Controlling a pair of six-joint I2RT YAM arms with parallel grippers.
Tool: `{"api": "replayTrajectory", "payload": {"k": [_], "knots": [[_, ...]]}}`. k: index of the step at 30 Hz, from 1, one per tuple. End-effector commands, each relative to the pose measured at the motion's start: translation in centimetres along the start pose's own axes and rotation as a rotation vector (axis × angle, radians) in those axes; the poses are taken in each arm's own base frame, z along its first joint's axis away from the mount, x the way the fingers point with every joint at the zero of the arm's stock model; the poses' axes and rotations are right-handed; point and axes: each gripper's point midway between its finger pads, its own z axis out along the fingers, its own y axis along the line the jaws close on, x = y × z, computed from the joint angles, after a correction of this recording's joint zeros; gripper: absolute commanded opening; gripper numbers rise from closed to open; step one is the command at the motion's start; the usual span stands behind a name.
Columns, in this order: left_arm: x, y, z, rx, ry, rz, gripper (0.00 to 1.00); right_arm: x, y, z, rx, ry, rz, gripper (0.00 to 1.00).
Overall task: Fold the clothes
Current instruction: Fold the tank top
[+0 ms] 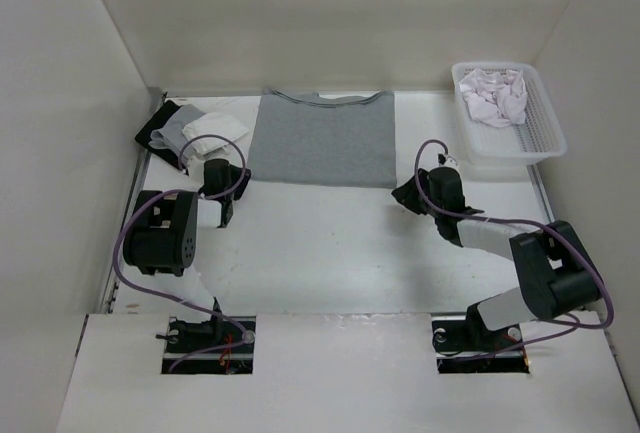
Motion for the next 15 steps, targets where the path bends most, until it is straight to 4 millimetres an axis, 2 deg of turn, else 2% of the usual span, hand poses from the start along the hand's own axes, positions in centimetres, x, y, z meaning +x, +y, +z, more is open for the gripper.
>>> {"api": "replayTrajectory", "payload": {"k": [1,7,11,15], "knots": [[0.2,-1.3,1.0,0.047,0.016,-0.054,0.32,-2.1,1.6,-0.1,-0.068,-0.092,0.021,0.35],[0.1,-0.9,1.6,0.027,0.017,-0.074,0.10,-2.2,0.9,0.1,-0.047,-0.108,0.050,0.39],[-1.0,-1.3,1.2,0.031,-0.010,-0.074,0.03,-2.0,-0.3,0.6,0.008,-0.107,0.069,0.45],[-0.9,-1.1,-0.4,0.041,-0.011,-0.062,0.03,-2.2,-1.5,1.3,0.079,-0.104,0.095,0.50]]}}
